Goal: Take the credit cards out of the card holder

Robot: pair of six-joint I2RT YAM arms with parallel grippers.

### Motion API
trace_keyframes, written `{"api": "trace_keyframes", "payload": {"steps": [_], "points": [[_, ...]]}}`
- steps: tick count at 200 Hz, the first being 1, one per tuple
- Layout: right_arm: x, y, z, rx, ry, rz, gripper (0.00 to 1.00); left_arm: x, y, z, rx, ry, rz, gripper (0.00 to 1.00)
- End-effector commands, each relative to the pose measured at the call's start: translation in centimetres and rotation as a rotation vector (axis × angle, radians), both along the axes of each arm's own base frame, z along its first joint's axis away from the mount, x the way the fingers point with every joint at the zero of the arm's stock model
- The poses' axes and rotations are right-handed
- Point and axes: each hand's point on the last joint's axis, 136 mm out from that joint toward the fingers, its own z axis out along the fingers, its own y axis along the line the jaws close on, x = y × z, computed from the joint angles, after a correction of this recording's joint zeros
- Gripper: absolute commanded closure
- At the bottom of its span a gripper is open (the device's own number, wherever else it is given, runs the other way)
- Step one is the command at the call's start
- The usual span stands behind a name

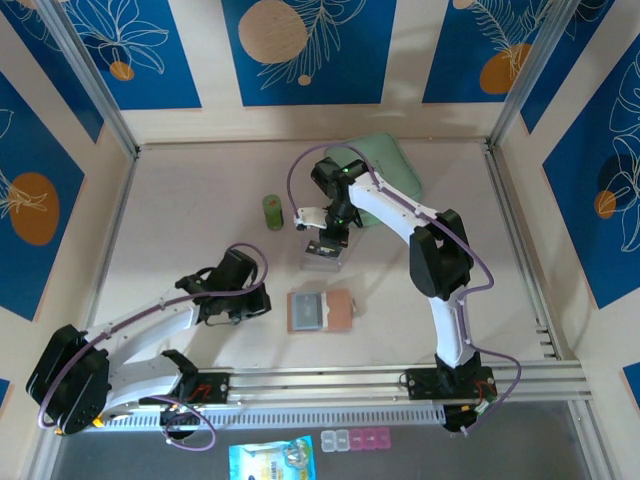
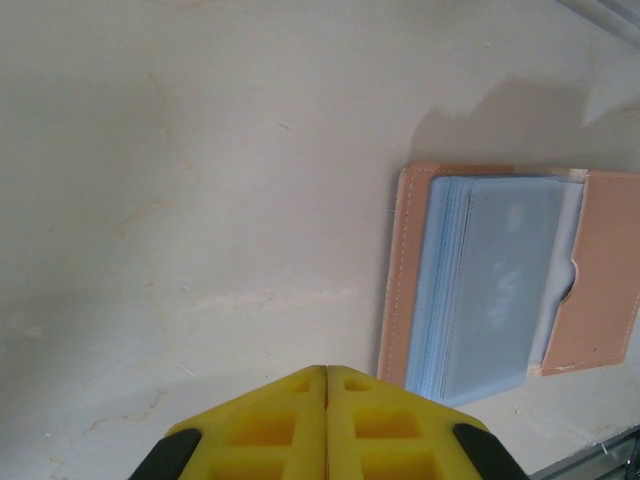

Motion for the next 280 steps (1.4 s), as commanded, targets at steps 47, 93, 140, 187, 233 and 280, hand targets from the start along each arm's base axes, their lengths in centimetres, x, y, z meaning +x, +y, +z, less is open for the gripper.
{"api": "trace_keyframes", "payload": {"steps": [47, 93, 140, 187, 233, 280], "points": [[-1.3, 0.8, -1.7, -0.015, 0.061, 0.081, 1.00, -0.5, 0.4, -0.5, -0.008, 0.028, 0.006, 0.93], [-2.4, 0.4, -1.9, -0.003, 0.062, 0.109, 1.00, -0.6, 0.3, -0.6, -0.020, 0.033, 0.007, 0.93], [-3.8, -0.4, -1.7, 0.009, 0.082, 0.145, 1.00, -0.5, -0.1, -1.0, -0.034, 0.047, 0.003, 0.93], [-3.4, -0.1, -1.8, 0.012, 0.115, 0.117, 0.83, -0.5, -0.1, -0.9, -0.040, 0.045, 0.005, 0.93], [-2.0, 0.0, -1.0, 0.022, 0.072, 0.078, 0.79, -0.6, 0.1, -1.0, -0.037, 0.046, 0.007, 0.93], [-0.7, 0.2, 0.3, 0.043, 0.011, 0.028, 0.83, -0.6, 0.1, -1.0, -0.043, 0.045, 0.008, 0.93]]}}
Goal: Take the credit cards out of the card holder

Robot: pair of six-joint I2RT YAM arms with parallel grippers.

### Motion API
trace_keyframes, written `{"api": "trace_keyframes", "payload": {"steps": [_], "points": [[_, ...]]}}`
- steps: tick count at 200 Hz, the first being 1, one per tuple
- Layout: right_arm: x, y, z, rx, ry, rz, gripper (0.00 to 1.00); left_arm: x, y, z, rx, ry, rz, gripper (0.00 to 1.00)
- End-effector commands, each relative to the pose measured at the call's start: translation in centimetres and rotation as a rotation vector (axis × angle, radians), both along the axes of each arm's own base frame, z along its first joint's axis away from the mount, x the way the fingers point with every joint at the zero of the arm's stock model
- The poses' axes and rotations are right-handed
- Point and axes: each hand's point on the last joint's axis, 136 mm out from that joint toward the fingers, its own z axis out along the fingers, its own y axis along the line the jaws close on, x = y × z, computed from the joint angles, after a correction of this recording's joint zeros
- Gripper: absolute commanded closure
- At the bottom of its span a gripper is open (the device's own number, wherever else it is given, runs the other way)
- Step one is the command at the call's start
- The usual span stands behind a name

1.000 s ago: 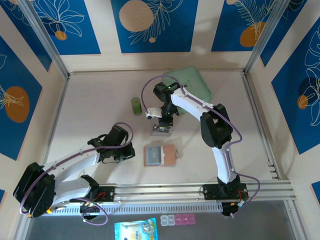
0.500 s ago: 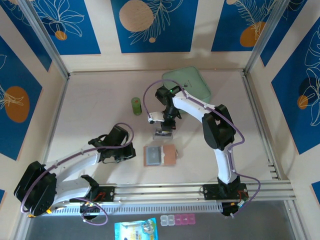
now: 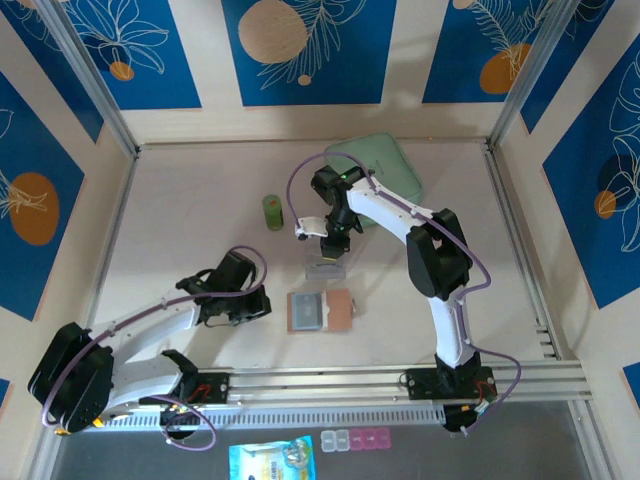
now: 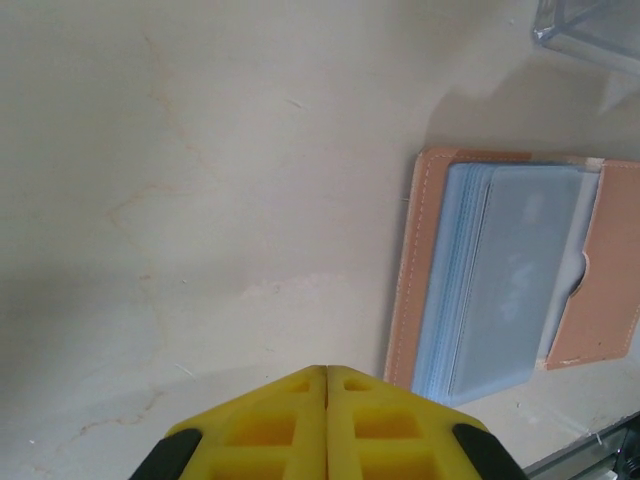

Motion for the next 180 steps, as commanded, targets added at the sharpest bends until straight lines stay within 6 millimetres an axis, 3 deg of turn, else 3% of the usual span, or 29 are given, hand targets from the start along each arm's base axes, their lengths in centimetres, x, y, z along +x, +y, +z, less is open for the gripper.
{"api": "trace_keyframes", "payload": {"steps": [1, 30, 61, 88, 132, 180], "points": [[0.3, 0.6, 2.1, 0.048, -0.017, -0.029, 0.83, -0.3, 0.2, -0.2, -0.013, 0.013, 0.007, 0.93], [-1.7, 1.2, 2.4, 0.085, 0.045, -0.018, 0.81, -0.3, 0.2, -0.2, -0.018, 0.013, 0.009, 0.93], [-2.1, 0.9, 1.1, 0.059, 0.060, -0.044, 0.72, -0.3, 0.1, -0.2, -0.023, 0.014, 0.009, 0.93], [-2.1, 0.7, 0.1, 0.046, 0.057, -0.053, 0.71, -0.4, 0.2, -0.3, -0.020, 0.014, 0.006, 0.93], [-1.9, 1.0, -0.8, 0.042, 0.066, -0.056, 0.77, -0.4, 0.2, -0.3, -0.022, 0.014, 0.011, 0.93], [-1.8, 1.1, -0.5, 0.052, 0.084, -0.059, 0.94, -0.4, 0.4, -0.3, -0.017, 0.014, 0.013, 0.93]]}}
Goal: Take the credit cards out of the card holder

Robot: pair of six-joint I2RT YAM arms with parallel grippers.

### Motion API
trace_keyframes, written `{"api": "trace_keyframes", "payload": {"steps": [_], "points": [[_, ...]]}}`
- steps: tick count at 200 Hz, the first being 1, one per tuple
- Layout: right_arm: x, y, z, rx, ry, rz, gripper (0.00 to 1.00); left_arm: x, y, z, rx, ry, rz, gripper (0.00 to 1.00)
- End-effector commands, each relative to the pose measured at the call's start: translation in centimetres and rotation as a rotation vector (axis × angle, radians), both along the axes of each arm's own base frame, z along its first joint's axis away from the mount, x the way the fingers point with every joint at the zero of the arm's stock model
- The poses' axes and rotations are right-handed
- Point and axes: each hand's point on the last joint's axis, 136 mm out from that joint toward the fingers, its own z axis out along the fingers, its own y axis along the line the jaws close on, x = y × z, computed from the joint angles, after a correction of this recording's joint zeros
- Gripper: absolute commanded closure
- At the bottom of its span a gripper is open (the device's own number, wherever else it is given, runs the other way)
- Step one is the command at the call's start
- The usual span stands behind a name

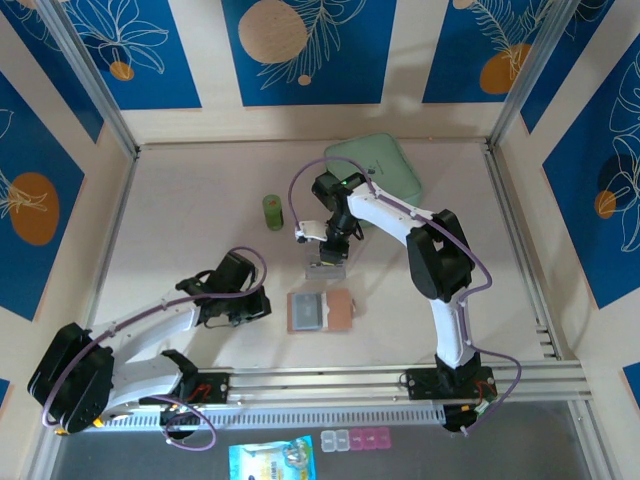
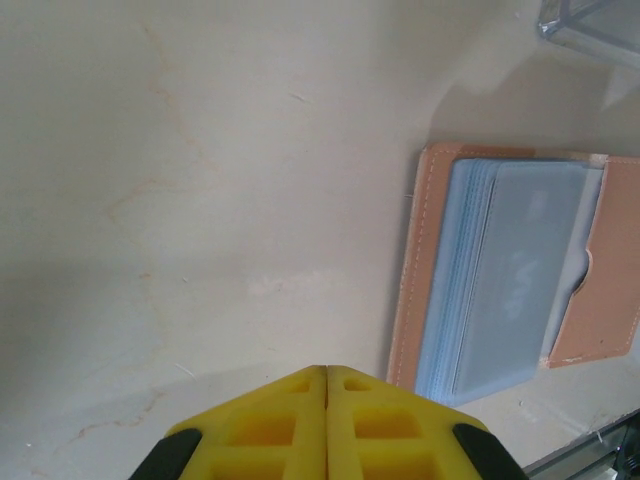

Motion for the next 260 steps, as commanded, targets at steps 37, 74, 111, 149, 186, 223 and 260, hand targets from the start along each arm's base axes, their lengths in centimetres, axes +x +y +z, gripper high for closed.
{"api": "trace_keyframes", "payload": {"steps": [37, 74, 111, 149, 186, 223, 260], "points": [[0.0, 0.6, 1.2, 0.042, 0.042, -0.003, 1.00, -0.2, 0.4, 0.0, -0.010, 0.013, 0.014, 0.93], [-0.4, 0.5, 0.8, 0.038, 0.117, -0.008, 1.00, -0.2, 0.4, -0.1, -0.011, 0.014, 0.016, 0.93], [-0.5, 0.6, -0.5, 0.028, 0.167, -0.016, 1.00, -0.3, 0.6, -0.2, -0.007, 0.017, 0.021, 0.93], [0.1, 0.5, -0.8, 0.017, 0.161, -0.029, 0.93, -0.3, 0.7, -0.1, -0.006, 0.016, 0.022, 0.93], [0.9, 0.6, 1.5, 0.055, 0.117, -0.057, 0.76, -0.2, 0.8, 0.0, -0.007, 0.015, 0.025, 0.93], [1.6, 0.8, 4.1, 0.092, 0.028, -0.101, 0.74, 0.0, 0.5, 0.2, -0.018, 0.009, 0.022, 0.93], [1.3, 1.4, 5.3, 0.149, 0.035, -0.289, 0.81, 0.4, -0.4, 0.3, -0.046, 0.014, 0.002, 0.93]]}}
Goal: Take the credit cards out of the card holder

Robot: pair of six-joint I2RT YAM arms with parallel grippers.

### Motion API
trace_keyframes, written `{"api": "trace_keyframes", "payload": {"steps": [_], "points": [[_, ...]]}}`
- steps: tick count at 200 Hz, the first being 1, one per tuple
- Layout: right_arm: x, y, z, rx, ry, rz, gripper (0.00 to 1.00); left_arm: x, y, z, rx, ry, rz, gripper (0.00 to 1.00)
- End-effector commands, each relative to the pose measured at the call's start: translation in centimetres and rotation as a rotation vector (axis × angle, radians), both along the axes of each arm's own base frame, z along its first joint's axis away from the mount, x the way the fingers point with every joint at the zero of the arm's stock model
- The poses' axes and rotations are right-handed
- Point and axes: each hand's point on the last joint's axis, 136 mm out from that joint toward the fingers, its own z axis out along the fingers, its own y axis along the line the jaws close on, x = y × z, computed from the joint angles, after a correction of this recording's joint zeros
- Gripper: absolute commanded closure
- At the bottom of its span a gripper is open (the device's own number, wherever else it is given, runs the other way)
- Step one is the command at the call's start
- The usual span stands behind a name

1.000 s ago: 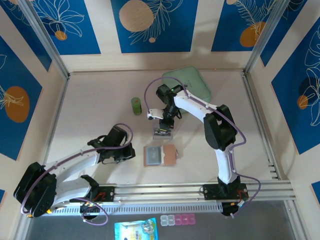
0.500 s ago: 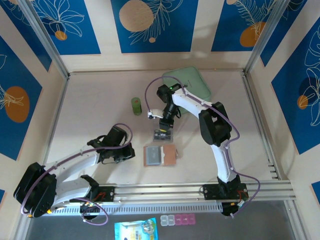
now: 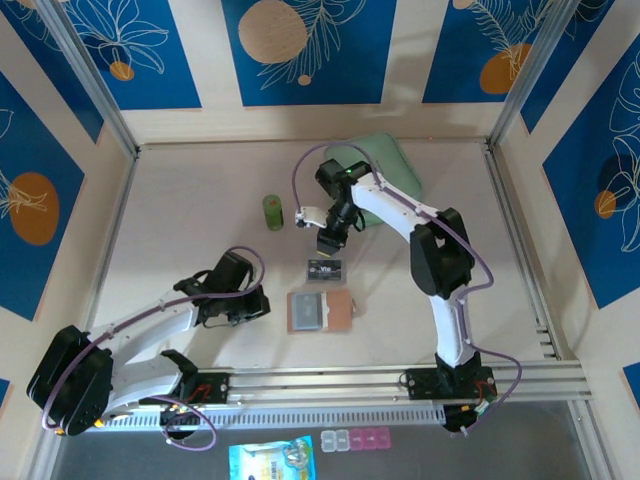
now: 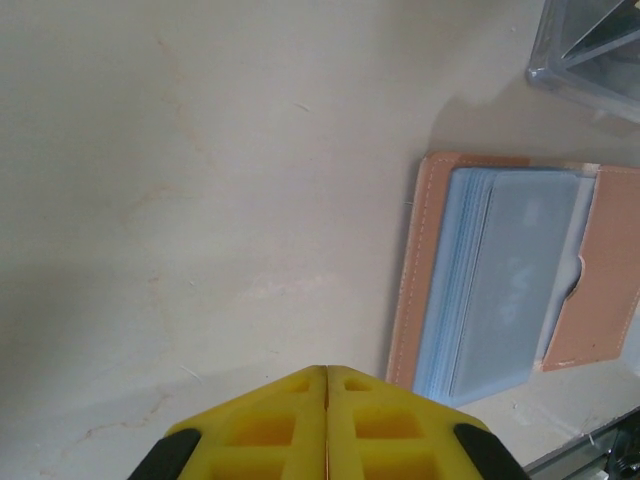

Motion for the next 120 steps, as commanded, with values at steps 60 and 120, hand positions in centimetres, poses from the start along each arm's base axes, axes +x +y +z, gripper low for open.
{"api": "trace_keyframes", "payload": {"steps": [60, 120], "points": [[-3.0, 2.2, 1.5, 0.193, 0.224, -0.719, 0.90, 1.1, -2.5, 0.0, -0.093, 0.027, -0.032, 0.93], [-6.5, 1.4, -2.3, 0.066, 0.242, -1.086, 0.73, 1.5, -3.8, 0.4, -0.097, 0.028, -0.059, 0.92]]}}
